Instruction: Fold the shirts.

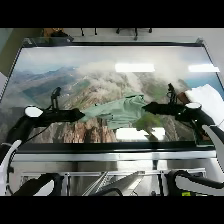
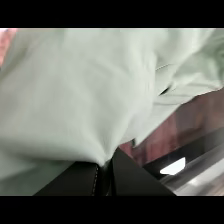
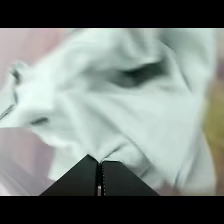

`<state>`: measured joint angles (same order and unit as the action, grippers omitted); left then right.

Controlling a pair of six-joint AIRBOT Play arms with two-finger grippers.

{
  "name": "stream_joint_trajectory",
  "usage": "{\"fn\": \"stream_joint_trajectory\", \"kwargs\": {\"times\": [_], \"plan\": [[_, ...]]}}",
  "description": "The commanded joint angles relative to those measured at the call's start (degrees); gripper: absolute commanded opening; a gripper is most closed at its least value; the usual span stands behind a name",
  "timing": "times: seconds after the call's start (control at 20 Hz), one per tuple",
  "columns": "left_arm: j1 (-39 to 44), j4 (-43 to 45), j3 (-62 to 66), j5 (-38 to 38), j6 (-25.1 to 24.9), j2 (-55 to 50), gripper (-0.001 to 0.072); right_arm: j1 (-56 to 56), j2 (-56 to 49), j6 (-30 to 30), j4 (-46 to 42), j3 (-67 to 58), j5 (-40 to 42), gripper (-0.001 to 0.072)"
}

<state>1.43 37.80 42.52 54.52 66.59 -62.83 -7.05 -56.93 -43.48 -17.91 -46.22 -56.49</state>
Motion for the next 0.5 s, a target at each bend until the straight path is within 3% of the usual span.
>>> {"fn": "stream_joint_trajectory", "kwargs": {"times": [0.0,0.25,0.45], "plan": [[-7.89,-4.0,2.43,7.76,0.52,11.52,0.0016,-2.12,6.64,-3.43,3.65,-11.3,-8.55,0.0022],[-25.24,-12.94,20.24,16.5,1.01,25.92,0.0016,-9.9,17.79,-4.59,9.7,-35.01,-9.7,0.0021],[-31.71,-13.94,38.64,13.7,1.66,31.76,0.0016,-14.95,22.6,-4.46,9.55,-50.93,-3.58,0.0021]]}}
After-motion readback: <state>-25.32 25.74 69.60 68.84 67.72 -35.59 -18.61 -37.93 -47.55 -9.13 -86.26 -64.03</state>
